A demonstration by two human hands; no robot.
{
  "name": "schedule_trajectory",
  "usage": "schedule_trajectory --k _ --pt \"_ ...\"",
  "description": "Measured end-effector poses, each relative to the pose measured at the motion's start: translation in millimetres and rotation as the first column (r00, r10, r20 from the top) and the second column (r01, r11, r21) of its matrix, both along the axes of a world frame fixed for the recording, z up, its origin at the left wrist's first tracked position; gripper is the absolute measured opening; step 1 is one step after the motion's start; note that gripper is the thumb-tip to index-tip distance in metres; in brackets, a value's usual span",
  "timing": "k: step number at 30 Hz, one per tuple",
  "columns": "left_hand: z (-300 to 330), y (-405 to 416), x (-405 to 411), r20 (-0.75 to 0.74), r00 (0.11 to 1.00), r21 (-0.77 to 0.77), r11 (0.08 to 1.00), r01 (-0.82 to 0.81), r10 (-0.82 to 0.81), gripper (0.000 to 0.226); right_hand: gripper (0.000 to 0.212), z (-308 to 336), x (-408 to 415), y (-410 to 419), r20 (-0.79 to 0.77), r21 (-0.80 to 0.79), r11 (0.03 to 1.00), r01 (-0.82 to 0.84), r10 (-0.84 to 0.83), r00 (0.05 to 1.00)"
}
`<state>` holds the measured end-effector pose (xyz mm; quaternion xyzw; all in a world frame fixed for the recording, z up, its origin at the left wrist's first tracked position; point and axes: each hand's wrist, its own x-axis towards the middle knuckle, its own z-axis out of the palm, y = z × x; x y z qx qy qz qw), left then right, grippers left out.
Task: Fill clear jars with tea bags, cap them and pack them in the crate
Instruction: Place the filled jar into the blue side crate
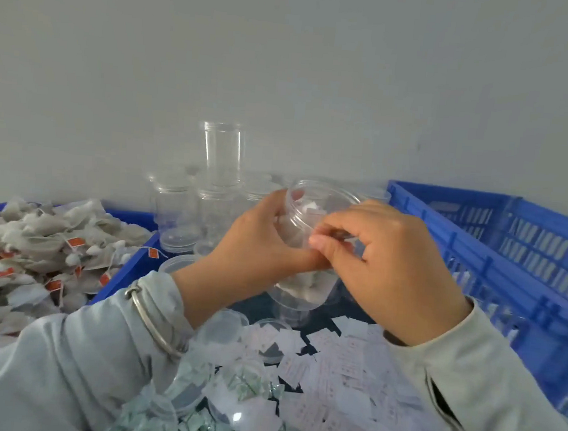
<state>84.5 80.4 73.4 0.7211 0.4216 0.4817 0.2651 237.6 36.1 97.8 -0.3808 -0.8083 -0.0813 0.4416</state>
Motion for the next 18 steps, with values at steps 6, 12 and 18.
schedule_trajectory --k 6,12,18 --pt "48 19 101 0.014 0.999 0.207 0.978 0.033 -0.036 0.059 0.013 48 87 2 0.033 0.128 0.974 0.186 -0.191 0.981" --pt "65 49 197 0.134 0.991 0.174 0.984 -0.041 0.017 0.081 0.009 85 167 32 0.047 0.096 0.936 0.338 -0.344 0.938" --pt "35 84 261 0.133 0.991 -0.137 0.990 0.025 -0.007 0.081 0.008 85 228 103 0.221 -0.072 0.898 0.434 -0.410 0.885"
